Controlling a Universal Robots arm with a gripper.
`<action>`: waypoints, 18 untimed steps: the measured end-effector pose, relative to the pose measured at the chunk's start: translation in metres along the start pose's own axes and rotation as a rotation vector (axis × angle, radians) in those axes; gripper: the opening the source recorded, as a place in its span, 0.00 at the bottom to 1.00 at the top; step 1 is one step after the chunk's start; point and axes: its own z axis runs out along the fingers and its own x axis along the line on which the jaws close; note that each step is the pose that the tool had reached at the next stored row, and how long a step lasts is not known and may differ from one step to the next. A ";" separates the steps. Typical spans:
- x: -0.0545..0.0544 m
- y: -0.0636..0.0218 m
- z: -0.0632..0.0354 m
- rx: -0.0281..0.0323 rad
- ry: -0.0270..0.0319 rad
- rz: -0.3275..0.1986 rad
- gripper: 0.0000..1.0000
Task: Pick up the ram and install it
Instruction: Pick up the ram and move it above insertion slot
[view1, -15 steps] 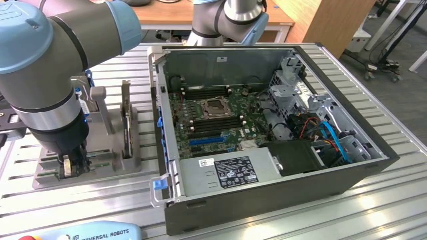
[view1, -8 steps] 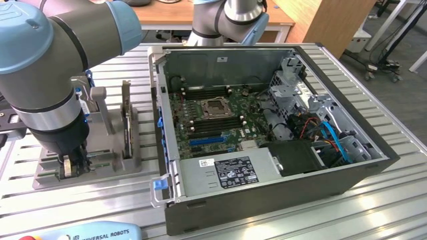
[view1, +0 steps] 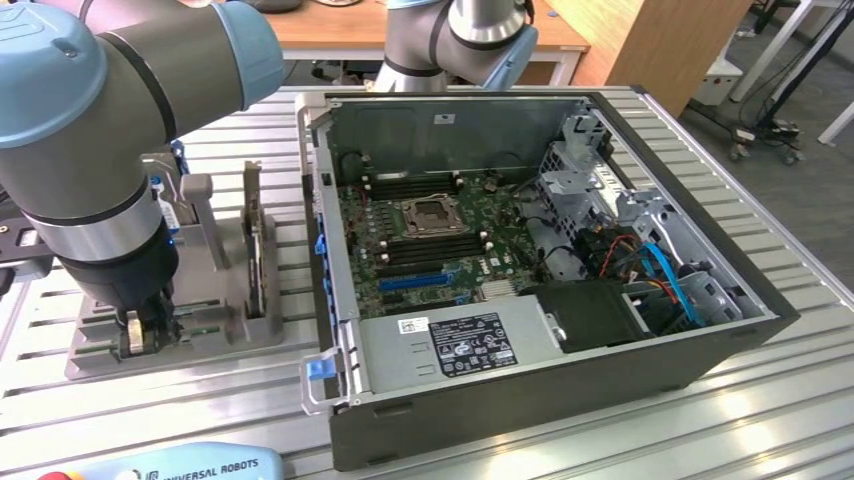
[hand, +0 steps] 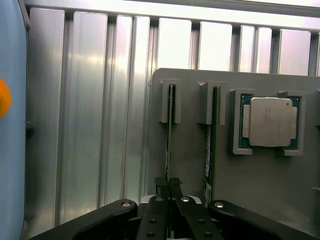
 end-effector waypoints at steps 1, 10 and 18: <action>0.000 0.0000 0.0000 0.0000 0.0000 0.000 0.12; 0.000 0.0000 0.0000 0.0001 -0.0009 0.000 0.12; 0.000 0.0000 -0.0005 0.0001 -0.0038 0.000 0.12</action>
